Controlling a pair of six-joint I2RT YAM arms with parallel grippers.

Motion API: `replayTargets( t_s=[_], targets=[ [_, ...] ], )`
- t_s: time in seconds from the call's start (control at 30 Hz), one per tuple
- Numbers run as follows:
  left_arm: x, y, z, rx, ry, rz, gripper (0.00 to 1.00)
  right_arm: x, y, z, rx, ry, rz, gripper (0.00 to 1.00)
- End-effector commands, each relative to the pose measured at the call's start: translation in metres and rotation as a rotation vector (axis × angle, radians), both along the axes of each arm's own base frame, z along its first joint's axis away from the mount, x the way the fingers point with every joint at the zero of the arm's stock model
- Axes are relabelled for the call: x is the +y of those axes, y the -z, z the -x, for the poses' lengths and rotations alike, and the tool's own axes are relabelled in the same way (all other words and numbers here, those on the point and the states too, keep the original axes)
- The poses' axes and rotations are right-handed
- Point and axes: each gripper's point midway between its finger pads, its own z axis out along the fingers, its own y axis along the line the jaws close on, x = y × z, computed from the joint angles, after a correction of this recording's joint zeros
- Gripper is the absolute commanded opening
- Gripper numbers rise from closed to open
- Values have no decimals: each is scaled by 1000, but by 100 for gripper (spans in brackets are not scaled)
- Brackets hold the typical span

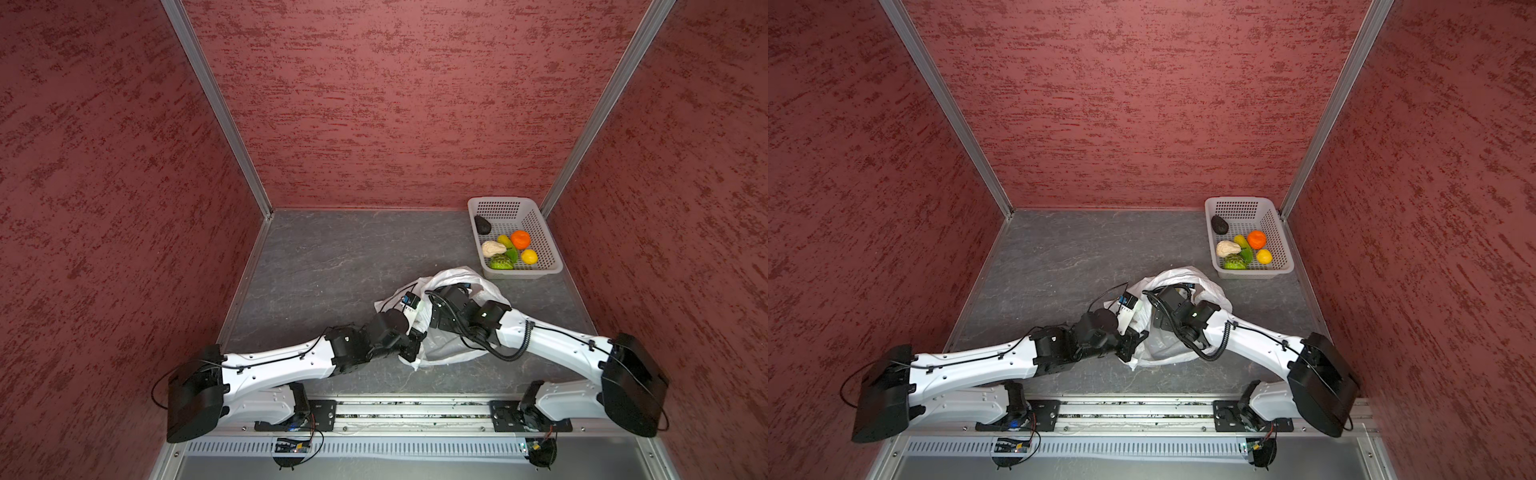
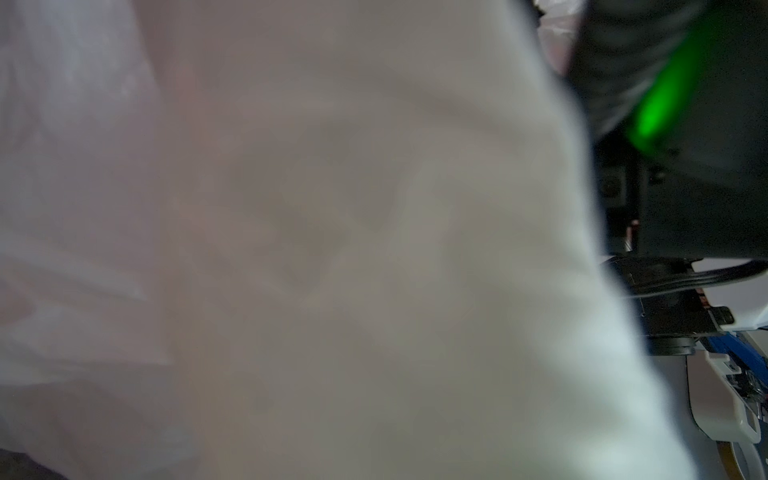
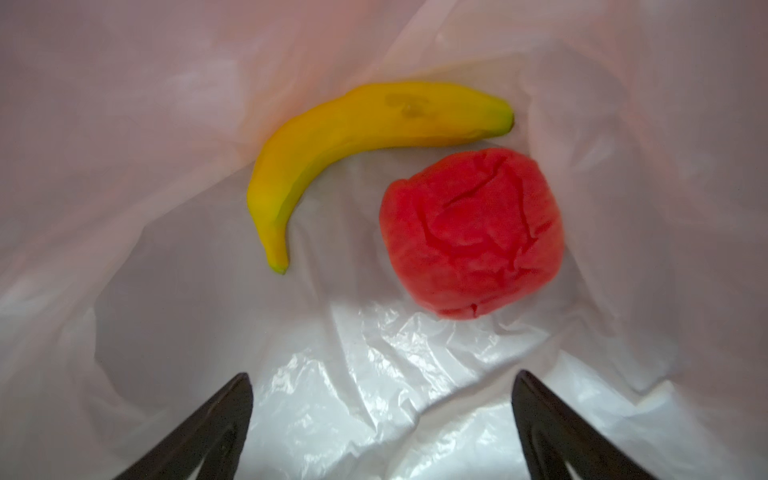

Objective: Untie the knot of the plastic bag and take out the fruit
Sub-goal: Pick up the fruit from the plastic bag.

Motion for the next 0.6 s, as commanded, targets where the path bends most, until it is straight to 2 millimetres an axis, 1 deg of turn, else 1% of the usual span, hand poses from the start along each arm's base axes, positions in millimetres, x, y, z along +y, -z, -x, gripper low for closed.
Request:
replayTargets(
  t_s=[0.0, 0.27, 0.43, 0.57],
  targets=[
    [-9, -16, 1, -28, 27, 31, 0, -11, -4, -14, -58, 138, 23, 98],
    [-9, -18, 2, -33, 33, 36, 0, -26, 0, -30, -162, 208, 68, 98],
    [-10, -24, 2, -43, 37, 49, 0, -35, 16, -36, -169, 241, 75, 98],
    [-9, -25, 1, -46, 37, 49, 0, -37, 21, -38, -176, 245, 65, 98]
  ],
)
